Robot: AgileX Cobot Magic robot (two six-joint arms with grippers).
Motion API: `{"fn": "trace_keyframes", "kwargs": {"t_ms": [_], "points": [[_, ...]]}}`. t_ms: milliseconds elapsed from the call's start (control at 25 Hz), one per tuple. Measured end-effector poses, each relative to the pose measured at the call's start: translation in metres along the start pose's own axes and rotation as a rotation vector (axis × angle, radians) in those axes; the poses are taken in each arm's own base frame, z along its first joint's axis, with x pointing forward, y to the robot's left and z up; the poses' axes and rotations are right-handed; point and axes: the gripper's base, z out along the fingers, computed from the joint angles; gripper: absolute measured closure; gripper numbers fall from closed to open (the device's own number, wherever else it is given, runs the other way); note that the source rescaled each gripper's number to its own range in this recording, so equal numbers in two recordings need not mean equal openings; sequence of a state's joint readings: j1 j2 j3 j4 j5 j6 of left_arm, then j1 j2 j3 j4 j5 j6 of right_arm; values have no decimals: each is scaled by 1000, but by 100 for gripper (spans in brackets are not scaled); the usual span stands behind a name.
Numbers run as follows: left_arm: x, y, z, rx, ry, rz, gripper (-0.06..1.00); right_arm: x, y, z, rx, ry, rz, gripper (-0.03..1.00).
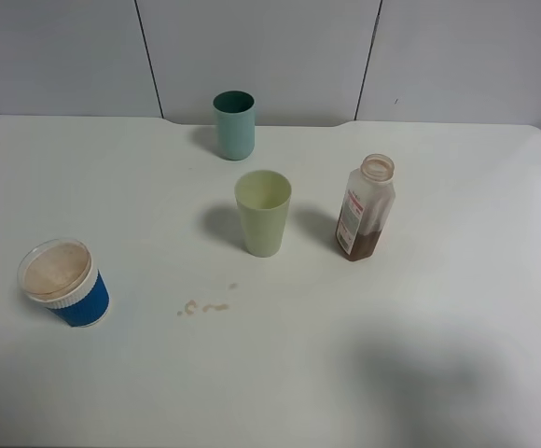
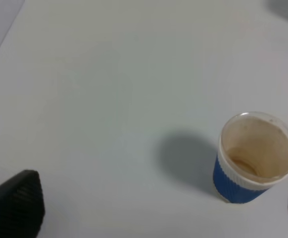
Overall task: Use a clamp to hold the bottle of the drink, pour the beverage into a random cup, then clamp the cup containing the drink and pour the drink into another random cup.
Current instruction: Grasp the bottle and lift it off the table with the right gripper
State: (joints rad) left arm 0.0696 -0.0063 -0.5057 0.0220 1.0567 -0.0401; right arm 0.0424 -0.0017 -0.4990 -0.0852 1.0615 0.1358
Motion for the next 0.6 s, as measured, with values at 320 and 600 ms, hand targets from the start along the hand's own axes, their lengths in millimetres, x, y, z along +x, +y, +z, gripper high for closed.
{"fn": "trace_keyframes", "kwargs": {"t_ms": [320, 600], "points": [[0, 0, 0, 0, 0, 0, -6, 0, 0, 0, 0, 0, 0, -3], [0, 0, 0, 0, 0, 0, -6, 0, 0, -1, 77, -4, 39, -3]]}}
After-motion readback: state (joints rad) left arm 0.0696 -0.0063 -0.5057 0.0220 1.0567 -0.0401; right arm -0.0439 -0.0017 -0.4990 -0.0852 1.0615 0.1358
